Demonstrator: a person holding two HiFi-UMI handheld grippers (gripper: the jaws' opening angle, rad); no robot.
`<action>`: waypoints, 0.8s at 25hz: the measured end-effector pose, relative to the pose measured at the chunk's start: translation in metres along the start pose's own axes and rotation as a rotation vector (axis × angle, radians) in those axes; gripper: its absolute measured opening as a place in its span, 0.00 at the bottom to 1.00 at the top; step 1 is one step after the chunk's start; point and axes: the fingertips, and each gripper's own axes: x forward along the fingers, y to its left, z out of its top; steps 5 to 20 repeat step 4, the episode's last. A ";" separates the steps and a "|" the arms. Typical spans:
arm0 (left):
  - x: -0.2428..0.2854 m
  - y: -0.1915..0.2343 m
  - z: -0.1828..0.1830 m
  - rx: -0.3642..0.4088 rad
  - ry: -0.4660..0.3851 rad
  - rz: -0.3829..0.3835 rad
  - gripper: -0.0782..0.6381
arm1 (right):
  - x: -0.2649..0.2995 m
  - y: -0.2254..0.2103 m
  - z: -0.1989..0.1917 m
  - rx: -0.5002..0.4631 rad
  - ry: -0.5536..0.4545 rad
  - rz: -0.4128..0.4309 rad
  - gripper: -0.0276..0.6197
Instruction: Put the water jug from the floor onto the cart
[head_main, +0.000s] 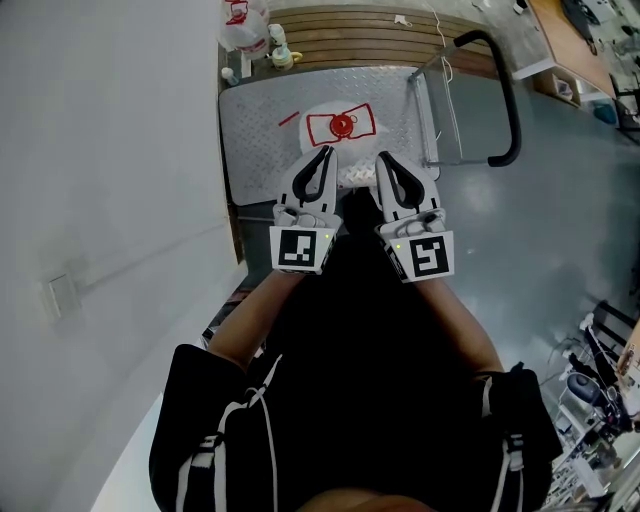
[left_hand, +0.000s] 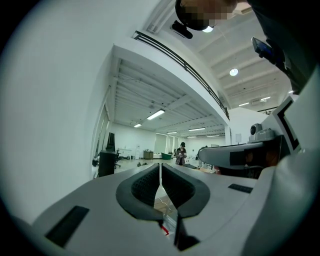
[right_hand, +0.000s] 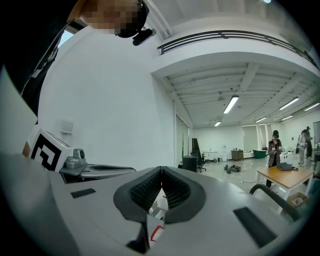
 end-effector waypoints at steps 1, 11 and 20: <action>0.001 0.000 -0.002 0.001 -0.003 -0.001 0.15 | 0.000 -0.002 -0.001 0.001 0.000 -0.003 0.07; 0.005 -0.003 -0.005 0.007 0.000 -0.004 0.15 | 0.000 -0.009 -0.002 0.007 -0.002 -0.011 0.07; 0.005 -0.003 -0.005 0.007 0.000 -0.004 0.15 | 0.000 -0.009 -0.002 0.007 -0.002 -0.011 0.07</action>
